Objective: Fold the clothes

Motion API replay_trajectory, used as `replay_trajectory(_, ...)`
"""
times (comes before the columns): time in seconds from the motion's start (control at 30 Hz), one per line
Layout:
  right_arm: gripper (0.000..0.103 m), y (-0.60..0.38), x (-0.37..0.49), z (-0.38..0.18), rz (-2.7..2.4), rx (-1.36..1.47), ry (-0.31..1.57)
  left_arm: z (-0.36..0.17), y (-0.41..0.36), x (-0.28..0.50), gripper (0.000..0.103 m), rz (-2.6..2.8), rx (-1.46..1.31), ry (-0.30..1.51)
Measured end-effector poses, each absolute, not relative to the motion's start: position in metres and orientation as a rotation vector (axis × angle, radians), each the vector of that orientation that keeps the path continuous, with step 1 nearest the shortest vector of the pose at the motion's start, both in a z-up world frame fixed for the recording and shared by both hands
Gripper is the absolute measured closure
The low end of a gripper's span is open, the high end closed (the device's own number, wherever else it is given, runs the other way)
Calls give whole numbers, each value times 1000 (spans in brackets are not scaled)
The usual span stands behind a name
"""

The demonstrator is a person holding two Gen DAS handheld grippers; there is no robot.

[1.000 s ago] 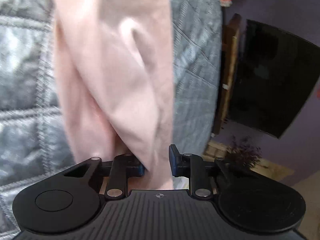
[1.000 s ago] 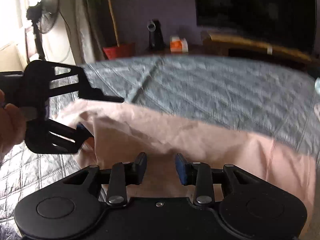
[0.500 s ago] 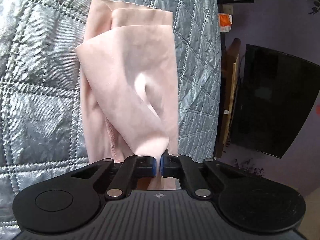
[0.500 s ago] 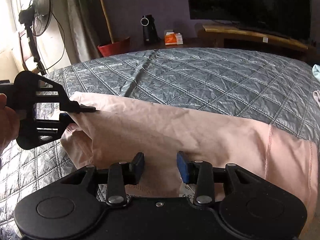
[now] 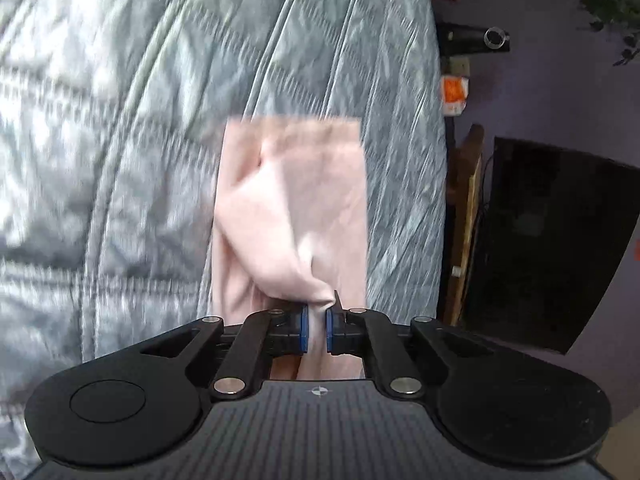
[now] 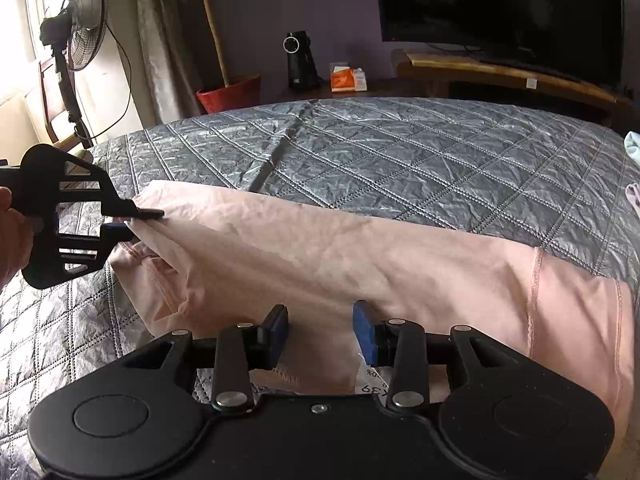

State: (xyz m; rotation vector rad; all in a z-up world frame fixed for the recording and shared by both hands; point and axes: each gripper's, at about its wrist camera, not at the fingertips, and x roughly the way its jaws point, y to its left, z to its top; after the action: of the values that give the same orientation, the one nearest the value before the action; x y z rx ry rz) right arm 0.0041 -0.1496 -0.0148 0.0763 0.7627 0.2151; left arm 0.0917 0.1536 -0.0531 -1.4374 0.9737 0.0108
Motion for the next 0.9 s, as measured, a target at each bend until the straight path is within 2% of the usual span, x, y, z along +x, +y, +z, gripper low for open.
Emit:
replay_trajectory(0.33,67,-150,2,-15,215,75,759,-43,200,96,94,207,-1474,848)
replay_trajectory(0.53,67,-149,2,-15,214,70,759,-8,236,84,94,383,-1386,717)
replay_trajectory(0.6,67,-148,2,-14,215,63,759,-2,242,83,92,406,-1365,714)
replay_trajectory(0.67,61,-146,3,-13,221,53,761,1,241,88,90,405,-1359,738)
replay_trajectory(0.77,60,-136,4,-7,220,0,759,3,239,97,88,390,-1341,772)
replay_trajectory(0.9,60,-112,-8,16,286,-86,638,14,237,105,79,352,-1207,869)
